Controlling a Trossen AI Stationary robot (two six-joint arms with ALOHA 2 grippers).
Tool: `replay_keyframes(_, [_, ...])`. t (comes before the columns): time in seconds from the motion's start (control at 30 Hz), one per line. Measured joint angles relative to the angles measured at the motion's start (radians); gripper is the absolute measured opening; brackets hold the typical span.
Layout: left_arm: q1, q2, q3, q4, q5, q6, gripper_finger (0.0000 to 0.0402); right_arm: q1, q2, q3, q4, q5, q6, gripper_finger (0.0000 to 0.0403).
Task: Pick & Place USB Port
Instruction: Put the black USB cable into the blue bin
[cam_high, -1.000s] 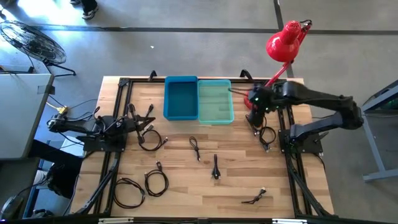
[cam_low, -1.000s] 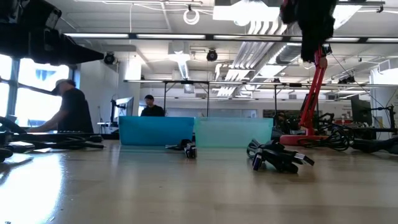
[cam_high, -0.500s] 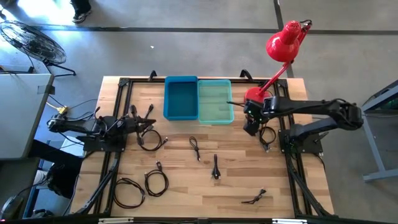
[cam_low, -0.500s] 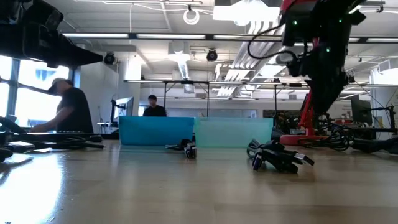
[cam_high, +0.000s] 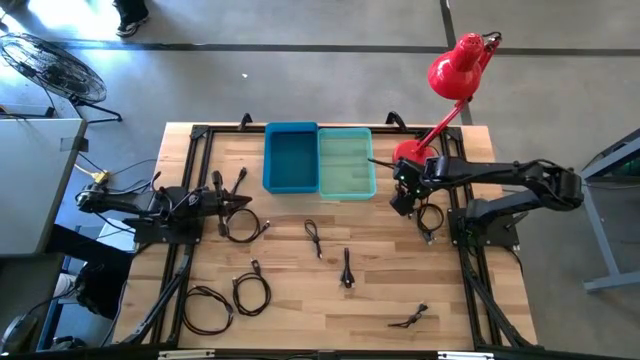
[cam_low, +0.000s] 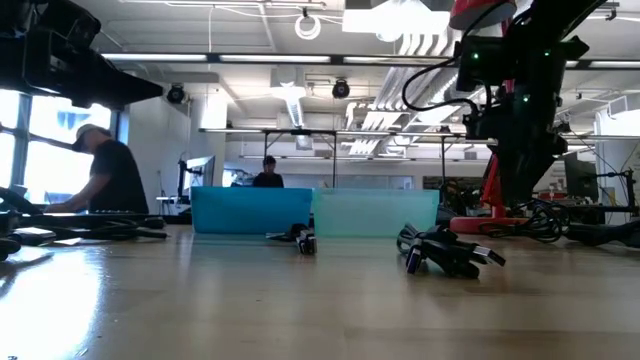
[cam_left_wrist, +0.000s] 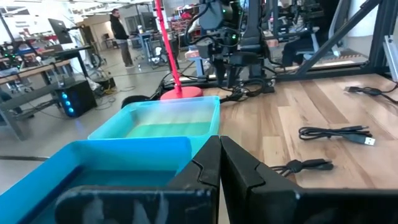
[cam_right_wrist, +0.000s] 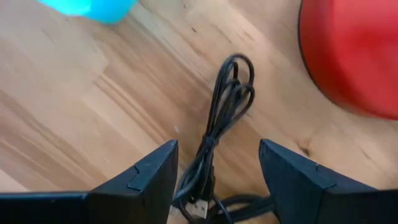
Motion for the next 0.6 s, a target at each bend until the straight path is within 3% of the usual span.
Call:
replay_keyframes(0.27, [0.000,0.000,0.000,0.000,0.027,0.000,0.0001,0.000,0.079,0.000,0.018,-0.012,-0.003,0.0216])
replay_keyframes(0.43, [0.000,0.000,0.000,-0.001,0.064,0.000,0.0001,-0.004,0.153,0.000,0.023,0.041,0.004,0.0216])
replay_keyframes(0.6, [0.000,0.000,0.000,-0.001,0.067,0.000,0.0001,-0.017,0.215,0.000,0.034,0.002,0.000,0.0216])
